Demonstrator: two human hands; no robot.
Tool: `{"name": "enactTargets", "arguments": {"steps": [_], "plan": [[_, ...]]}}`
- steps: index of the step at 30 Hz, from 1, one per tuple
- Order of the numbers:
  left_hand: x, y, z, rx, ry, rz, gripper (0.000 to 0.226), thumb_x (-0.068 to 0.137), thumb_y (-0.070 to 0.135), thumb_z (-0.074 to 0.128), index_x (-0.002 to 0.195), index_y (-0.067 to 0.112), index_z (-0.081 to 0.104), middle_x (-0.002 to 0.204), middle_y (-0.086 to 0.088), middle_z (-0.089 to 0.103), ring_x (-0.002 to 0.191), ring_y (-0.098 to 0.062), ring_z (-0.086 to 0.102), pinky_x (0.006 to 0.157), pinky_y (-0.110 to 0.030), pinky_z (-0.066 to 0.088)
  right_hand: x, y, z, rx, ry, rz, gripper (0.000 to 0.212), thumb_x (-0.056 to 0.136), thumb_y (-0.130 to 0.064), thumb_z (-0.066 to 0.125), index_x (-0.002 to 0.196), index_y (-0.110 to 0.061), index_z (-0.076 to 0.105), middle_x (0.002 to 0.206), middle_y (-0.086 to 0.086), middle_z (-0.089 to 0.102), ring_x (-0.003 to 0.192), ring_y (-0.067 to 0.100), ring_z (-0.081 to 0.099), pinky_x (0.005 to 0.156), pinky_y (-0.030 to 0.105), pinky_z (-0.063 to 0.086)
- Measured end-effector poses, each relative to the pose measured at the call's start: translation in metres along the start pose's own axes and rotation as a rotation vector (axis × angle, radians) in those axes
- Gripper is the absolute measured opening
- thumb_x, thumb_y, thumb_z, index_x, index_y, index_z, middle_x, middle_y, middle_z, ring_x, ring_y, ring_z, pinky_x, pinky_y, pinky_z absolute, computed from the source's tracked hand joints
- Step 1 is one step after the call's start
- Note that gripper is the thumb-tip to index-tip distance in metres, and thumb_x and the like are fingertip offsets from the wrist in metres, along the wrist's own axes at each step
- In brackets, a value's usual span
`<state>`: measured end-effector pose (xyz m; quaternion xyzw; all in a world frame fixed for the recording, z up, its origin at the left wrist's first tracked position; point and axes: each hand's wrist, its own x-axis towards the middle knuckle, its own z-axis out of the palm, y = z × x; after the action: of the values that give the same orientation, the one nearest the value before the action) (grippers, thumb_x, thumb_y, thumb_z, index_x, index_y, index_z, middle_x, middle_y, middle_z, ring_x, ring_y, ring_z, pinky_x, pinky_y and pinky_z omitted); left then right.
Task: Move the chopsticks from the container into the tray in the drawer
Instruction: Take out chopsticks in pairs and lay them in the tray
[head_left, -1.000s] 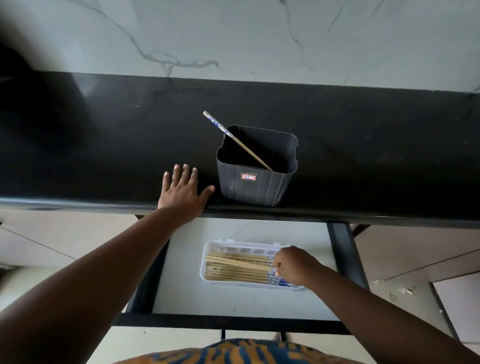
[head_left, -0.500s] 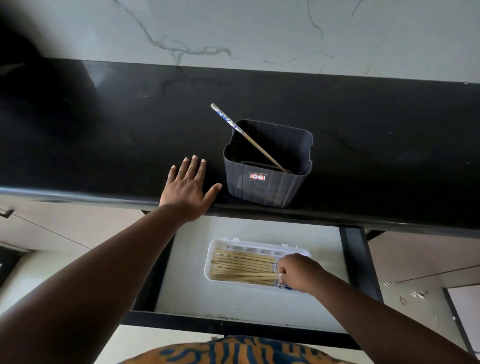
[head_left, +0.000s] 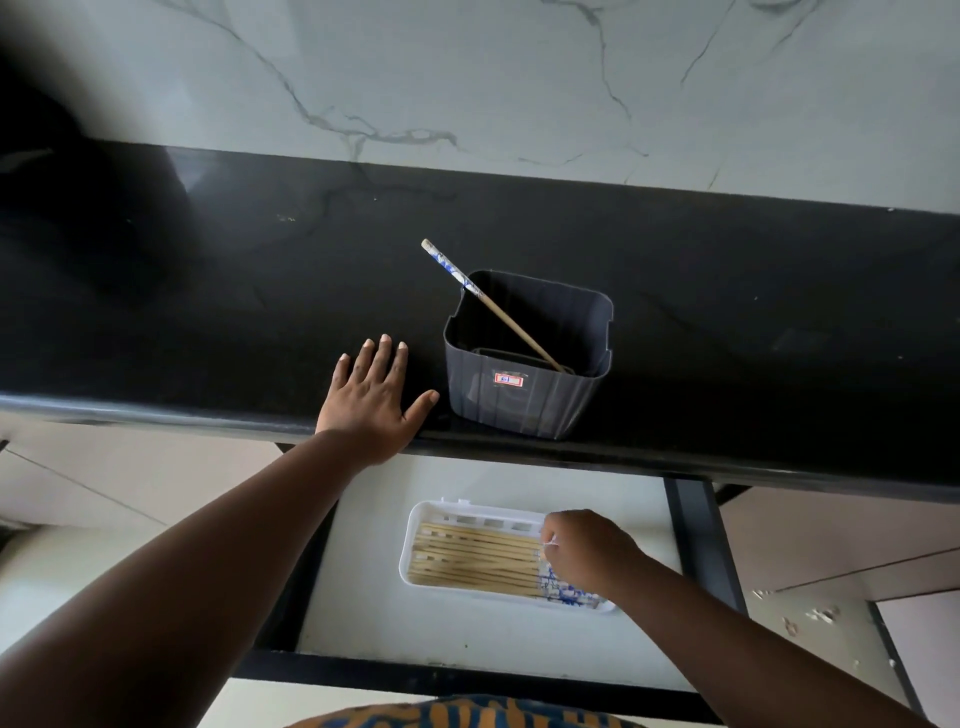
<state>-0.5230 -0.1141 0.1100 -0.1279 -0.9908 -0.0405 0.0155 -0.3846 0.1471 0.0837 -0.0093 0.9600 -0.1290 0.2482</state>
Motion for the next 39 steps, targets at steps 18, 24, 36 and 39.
{"name": "enactTargets", "arguments": {"steps": [18, 24, 36, 39], "plan": [[0.006, -0.002, -0.005, -0.039, -0.119, -0.020, 0.084, 0.090, 0.070, 0.014, 0.153, 0.017, -0.002, 0.162, -0.005, -0.010, 0.148, -0.021, -0.013, 0.118, -0.040, -0.007, 0.008, -0.105, -0.226, 0.206, 0.534, -0.143, 0.006, 0.079, -0.021, 0.071, 0.080, -0.016, 0.073, 0.079, 0.002, 0.074, 0.077, 0.022, 0.069, 0.073, 0.033, 0.057], [0.005, -0.003, -0.002, -0.049, -0.111, -0.019, 0.084, 0.090, 0.071, 0.015, 0.153, 0.018, -0.004, 0.162, -0.004, -0.012, 0.147, -0.020, -0.015, 0.117, -0.039, -0.009, 0.040, -0.108, -0.203, 0.054, 0.510, -0.039, 0.011, 0.085, -0.019, 0.063, 0.092, -0.014, 0.070, 0.089, 0.010, 0.070, 0.085, 0.030, 0.066, 0.062, 0.030, 0.046], [0.003, -0.001, -0.011, -0.061, -0.141, -0.002, 0.086, 0.090, 0.070, 0.022, 0.153, 0.019, -0.006, 0.161, -0.003, -0.015, 0.147, -0.020, -0.015, 0.117, -0.037, -0.008, 0.006, -0.111, -0.279, 0.481, 0.701, -0.228, 0.012, 0.078, -0.025, 0.076, 0.074, -0.014, 0.073, 0.064, -0.001, 0.069, 0.057, 0.012, 0.062, 0.059, 0.024, 0.049], [0.001, -0.007, -0.050, -0.153, 0.166, 0.183, 0.076, 0.089, 0.065, 0.033, 0.151, 0.021, 0.026, 0.159, 0.001, 0.015, 0.143, -0.014, 0.029, 0.113, -0.024, 0.023, -0.029, -0.114, -0.329, 0.826, 0.628, -0.344, 0.008, 0.078, -0.019, 0.078, 0.079, -0.013, 0.073, 0.073, 0.004, 0.075, 0.067, 0.015, 0.073, 0.062, 0.025, 0.060]]}}
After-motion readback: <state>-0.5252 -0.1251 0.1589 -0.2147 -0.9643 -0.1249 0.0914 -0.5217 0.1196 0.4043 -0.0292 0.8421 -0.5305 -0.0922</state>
